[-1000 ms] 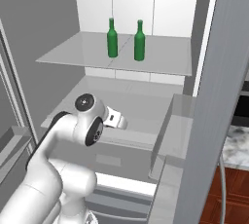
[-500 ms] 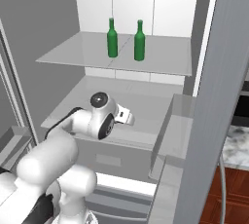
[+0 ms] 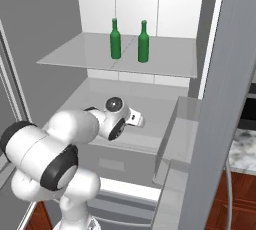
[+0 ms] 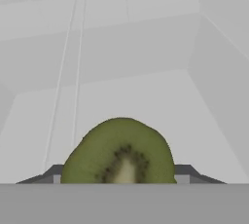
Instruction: Place the beers on the top shelf of the fridge to keep them out of children's reach, and place the kiwi on lower shelves for easy access.
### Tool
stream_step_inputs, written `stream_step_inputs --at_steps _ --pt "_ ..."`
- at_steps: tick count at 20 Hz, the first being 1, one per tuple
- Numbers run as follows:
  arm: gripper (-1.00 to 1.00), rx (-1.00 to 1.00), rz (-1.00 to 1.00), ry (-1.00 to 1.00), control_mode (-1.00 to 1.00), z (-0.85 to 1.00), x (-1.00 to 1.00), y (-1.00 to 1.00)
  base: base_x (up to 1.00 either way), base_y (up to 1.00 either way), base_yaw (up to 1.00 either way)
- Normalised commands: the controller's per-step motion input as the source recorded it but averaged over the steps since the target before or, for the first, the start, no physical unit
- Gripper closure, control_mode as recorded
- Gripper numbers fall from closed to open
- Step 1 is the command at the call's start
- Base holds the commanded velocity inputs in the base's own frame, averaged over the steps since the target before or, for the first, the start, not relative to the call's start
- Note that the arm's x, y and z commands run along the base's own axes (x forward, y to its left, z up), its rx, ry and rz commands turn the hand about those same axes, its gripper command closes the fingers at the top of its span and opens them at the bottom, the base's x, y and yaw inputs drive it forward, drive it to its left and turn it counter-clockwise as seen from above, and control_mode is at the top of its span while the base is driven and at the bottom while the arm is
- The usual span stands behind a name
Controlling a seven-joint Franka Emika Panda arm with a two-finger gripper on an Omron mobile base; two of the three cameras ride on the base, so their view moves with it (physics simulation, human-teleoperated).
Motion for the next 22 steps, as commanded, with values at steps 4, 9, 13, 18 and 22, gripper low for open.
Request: stream_step_inputs --at_steps 4,9,13,18,22 --pt "-1.00 0.00 0.00 0.00 -1.00 -0.08 0.46 -0.01 0.00 0.00 0.00" --pt "-1.00 0.00 0.00 0.00 -1.00 0.00 0.06 0.00 0.00 0.00 0.00" --pt "-1.00 0.00 0.01 0.00 -1.00 0.19 -0.08 -0.04 0.00 0.00 0.00" --pt "-1.00 0.00 0.00 0.00 -1.00 0.57 -0.19 0.00 0.00 0.00 0.00" --pt "-1.00 0.00 0.01 0.00 -1.00 0.69 -0.49 0.00 0.00 0.00 0.00"
